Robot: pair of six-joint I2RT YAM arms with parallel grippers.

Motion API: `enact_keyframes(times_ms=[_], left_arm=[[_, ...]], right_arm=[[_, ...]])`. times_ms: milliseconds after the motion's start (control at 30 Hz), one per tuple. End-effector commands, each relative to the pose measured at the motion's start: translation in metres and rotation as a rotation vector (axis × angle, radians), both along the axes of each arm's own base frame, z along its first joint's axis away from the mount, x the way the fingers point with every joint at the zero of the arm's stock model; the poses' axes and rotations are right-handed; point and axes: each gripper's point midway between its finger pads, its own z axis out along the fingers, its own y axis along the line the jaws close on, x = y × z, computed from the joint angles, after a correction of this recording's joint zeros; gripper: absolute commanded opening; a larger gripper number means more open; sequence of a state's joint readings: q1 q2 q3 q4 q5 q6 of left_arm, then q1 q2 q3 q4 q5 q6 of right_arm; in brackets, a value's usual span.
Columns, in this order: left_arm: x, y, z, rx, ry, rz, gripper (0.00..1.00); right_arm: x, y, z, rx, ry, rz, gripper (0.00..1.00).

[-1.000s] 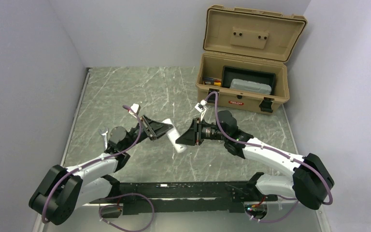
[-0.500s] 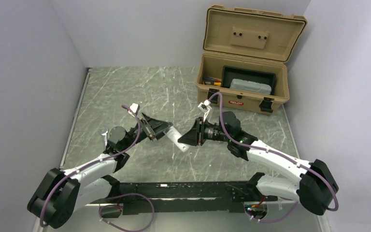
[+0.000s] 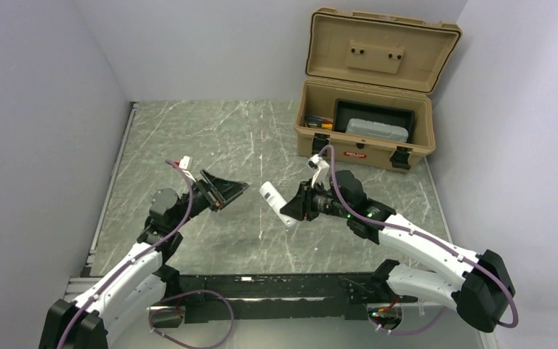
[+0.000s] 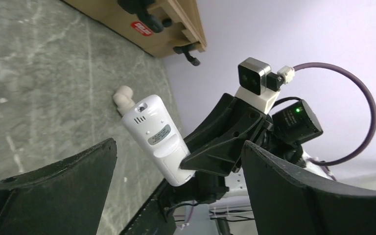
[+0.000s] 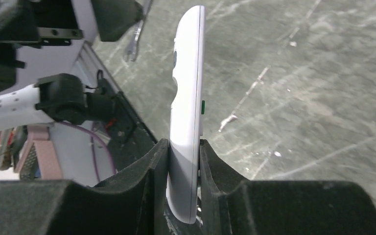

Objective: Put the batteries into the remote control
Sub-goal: Turn over the remote control at the center of the board.

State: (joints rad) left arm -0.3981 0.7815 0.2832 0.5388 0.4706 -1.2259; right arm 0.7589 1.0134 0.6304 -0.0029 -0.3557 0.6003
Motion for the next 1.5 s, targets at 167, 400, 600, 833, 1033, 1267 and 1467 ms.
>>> enact_keyframes(times_ms=[167,400,600,833,1033,1267,1467], left_arm=[[-0.001,0.020,-0.013,0.124,-0.009,0.044,0.99],[-0.004,0.023,-0.022,0.135,0.008,0.040,0.99],[0.003,0.036,-0.033,0.281,-0.003,0.086,0.99],[0.006,0.059,-0.043,0.438,0.000,0.160,1.00],[0.005,0.062,-0.045,0.438,0.006,0.167,0.99],[0.004,0.068,-0.047,0.448,0.014,0.177,0.99],[0.011,0.097,-0.023,0.569,-0.019,0.282,0.99]], right_arm=[[0.023,-0.016,-0.038,-0.147,-0.037,-0.106,0.00],[0.039,-0.037,-0.093,-0.360,-0.048,-0.168,0.00],[0.045,-0.041,-0.124,-0.556,-0.112,-0.161,0.00],[0.040,-0.027,-0.144,-0.784,-0.249,-0.144,0.00],[0.030,-0.026,-0.164,-0.962,-0.325,-0.133,0.00],[0.019,-0.021,-0.179,-1.196,-0.432,-0.102,0.00],[0.009,-0.019,-0.190,-1.304,-0.470,-0.127,0.00]])
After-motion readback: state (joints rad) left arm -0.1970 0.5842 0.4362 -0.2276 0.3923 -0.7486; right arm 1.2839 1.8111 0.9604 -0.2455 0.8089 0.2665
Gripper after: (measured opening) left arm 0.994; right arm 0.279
